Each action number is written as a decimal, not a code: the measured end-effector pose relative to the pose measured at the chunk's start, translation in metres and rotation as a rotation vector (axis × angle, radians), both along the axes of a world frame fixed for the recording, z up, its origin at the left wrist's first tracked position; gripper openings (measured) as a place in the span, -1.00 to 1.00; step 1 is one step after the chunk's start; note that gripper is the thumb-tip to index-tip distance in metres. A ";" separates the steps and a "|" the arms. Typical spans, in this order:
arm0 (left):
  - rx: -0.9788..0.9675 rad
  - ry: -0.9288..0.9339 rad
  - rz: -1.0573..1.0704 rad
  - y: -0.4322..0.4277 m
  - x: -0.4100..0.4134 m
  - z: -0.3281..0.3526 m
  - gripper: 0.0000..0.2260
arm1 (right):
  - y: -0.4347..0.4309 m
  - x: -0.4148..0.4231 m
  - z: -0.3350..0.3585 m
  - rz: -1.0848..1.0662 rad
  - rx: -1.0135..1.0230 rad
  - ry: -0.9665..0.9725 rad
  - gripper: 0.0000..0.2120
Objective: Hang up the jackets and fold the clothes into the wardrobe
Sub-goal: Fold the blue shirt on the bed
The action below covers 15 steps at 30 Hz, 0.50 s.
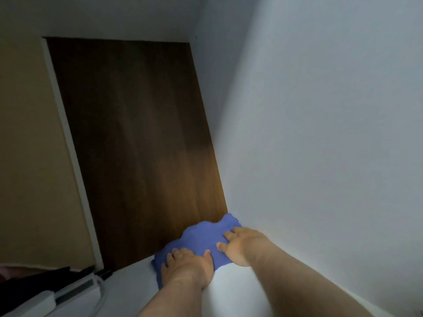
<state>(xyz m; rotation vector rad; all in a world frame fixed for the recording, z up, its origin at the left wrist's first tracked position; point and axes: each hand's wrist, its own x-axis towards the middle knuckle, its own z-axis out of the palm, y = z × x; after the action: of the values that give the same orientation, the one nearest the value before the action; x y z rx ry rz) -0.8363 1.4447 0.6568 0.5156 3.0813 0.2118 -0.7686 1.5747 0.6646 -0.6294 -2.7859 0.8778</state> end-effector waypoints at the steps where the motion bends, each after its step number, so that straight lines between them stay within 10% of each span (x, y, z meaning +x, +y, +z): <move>1: -0.019 0.000 0.009 0.002 -0.001 0.001 -0.23 | 0.003 0.001 0.000 -0.070 0.023 -0.034 -0.52; 8: -0.149 0.390 0.005 0.011 0.028 0.008 -0.38 | 0.002 0.009 0.001 -0.237 0.554 0.155 -0.53; 15: -0.002 0.348 -0.043 -0.012 0.050 0.014 -0.37 | -0.003 0.050 0.000 -0.175 0.619 0.169 -0.67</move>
<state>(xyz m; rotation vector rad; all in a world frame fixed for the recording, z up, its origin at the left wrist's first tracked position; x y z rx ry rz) -0.7862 1.4323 0.6711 0.6859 3.3990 0.1298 -0.7185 1.5715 0.6649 -0.6326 -2.5837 0.0143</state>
